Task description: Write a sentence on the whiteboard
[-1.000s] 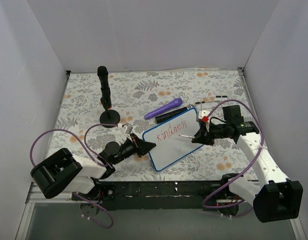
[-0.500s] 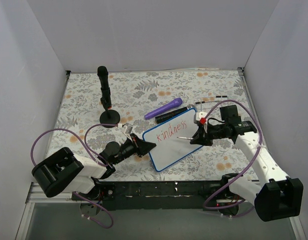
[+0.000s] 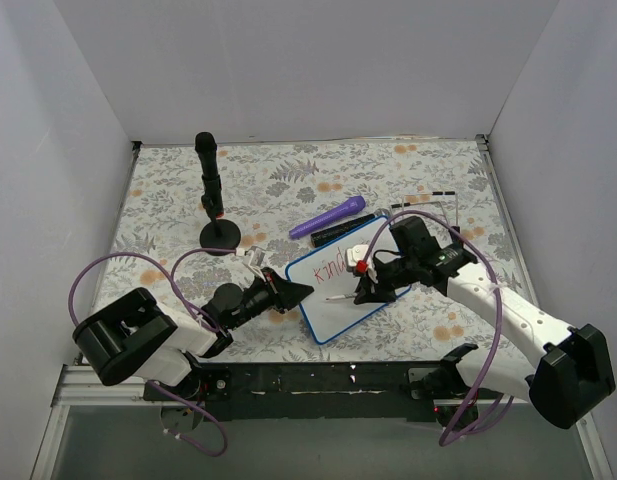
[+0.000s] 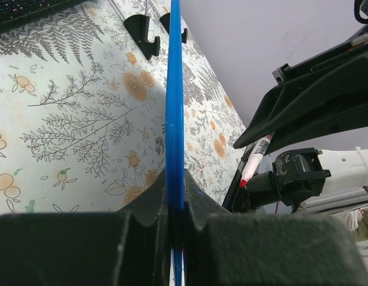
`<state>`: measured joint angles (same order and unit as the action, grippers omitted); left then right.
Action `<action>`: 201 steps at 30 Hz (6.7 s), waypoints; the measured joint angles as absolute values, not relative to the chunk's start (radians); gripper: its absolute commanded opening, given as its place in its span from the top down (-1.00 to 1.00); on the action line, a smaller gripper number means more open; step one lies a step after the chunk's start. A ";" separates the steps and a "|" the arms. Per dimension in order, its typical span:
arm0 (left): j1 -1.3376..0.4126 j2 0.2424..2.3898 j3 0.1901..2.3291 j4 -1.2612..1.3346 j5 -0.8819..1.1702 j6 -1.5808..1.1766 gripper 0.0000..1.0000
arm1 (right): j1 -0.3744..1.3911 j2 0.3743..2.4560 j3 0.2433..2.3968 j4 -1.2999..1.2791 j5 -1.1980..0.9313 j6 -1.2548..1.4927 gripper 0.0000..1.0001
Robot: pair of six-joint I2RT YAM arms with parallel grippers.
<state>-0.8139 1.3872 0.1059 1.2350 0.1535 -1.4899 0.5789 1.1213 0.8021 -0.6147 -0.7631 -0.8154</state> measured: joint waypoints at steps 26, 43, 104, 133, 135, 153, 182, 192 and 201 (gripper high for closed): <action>-0.814 1.401 0.107 1.240 0.093 -1.525 1.00 | 0.690 1.186 0.739 -0.421 -0.516 -0.648 0.97; -0.813 1.445 0.113 1.280 0.094 -1.522 1.00 | 0.714 1.243 0.759 -0.416 -0.543 -0.633 0.97; -0.813 1.434 0.113 1.281 0.112 -1.462 1.00 | 0.630 1.221 0.854 -0.488 -0.545 -0.707 0.97; -0.813 1.434 0.120 1.276 0.116 -1.456 1.00 | 0.631 1.253 0.823 -0.473 -0.530 -0.697 0.97; -0.813 1.434 0.120 1.276 0.116 -1.455 1.00 | 0.635 1.254 0.815 -0.484 -0.533 -0.708 0.97; -0.813 1.434 0.120 1.276 0.116 -1.454 1.00 | 0.657 1.267 0.787 -0.557 -0.534 -0.765 0.97; -0.813 1.428 0.120 1.272 0.112 -1.446 1.00 | 0.619 1.269 0.823 -0.522 -0.528 -0.685 0.97; -0.813 1.428 0.120 1.272 0.112 -1.446 1.00 | 0.616 1.271 0.820 -0.556 -0.525 -0.743 0.97; -0.813 1.427 0.120 1.272 0.112 -1.443 1.00 | 0.616 1.283 0.805 -0.600 -0.522 -0.772 0.97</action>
